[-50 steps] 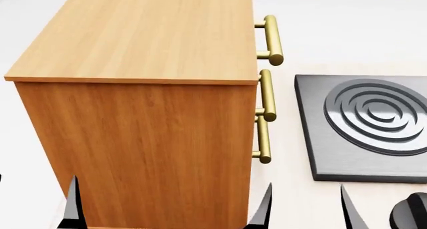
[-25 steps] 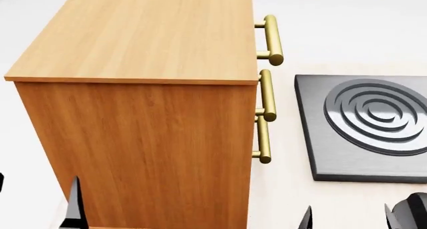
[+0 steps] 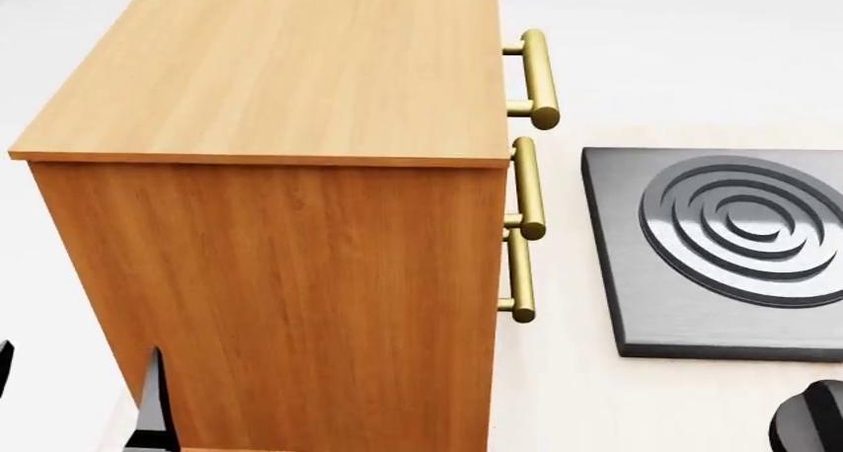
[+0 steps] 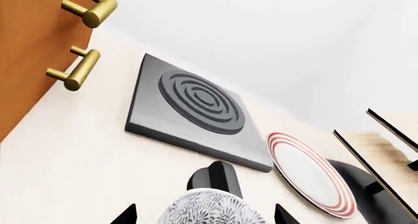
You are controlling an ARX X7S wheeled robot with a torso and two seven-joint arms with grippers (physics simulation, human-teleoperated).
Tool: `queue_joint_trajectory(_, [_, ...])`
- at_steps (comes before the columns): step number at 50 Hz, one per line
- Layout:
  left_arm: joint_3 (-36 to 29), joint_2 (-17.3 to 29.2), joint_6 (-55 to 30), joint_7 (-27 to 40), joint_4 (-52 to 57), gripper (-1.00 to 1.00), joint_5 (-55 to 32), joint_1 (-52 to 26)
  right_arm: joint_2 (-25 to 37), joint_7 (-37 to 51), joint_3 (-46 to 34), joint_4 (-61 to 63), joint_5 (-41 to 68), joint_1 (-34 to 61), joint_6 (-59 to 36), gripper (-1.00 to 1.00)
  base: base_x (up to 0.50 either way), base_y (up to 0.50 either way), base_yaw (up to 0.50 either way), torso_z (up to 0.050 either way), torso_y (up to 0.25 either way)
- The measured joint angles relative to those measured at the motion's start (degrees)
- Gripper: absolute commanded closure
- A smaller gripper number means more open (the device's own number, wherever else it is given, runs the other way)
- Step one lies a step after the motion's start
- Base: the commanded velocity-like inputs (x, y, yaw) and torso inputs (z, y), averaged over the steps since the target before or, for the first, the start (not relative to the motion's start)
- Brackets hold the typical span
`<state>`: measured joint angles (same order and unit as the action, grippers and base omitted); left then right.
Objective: Put the bowl on the top of the cabinet.
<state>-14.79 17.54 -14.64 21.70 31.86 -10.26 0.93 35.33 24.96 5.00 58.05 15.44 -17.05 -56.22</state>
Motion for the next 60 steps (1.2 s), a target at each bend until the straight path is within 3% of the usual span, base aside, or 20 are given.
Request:
queue_joint_trajectory(20, [-0.73, 0.21, -0.34, 0.55, 0.21, -1.00, 0.17, -0.27, 2.79, 0.93, 0.93, -2.44, 0.67, -7.66, 3.36, -1.00, 0.00, 0.00, 0.00, 0.000, 0.000])
queue_joint_trajectory(60, [-1.37, 0.76, 0.30, 1.28, -0.49, -1.00, -0.15, -0.39, 3.35, 1.61, -4.29, -7.63, -0.88, -6.37, 5.74, -1.00, 0.00, 0.00, 0.00, 0.000, 0.000])
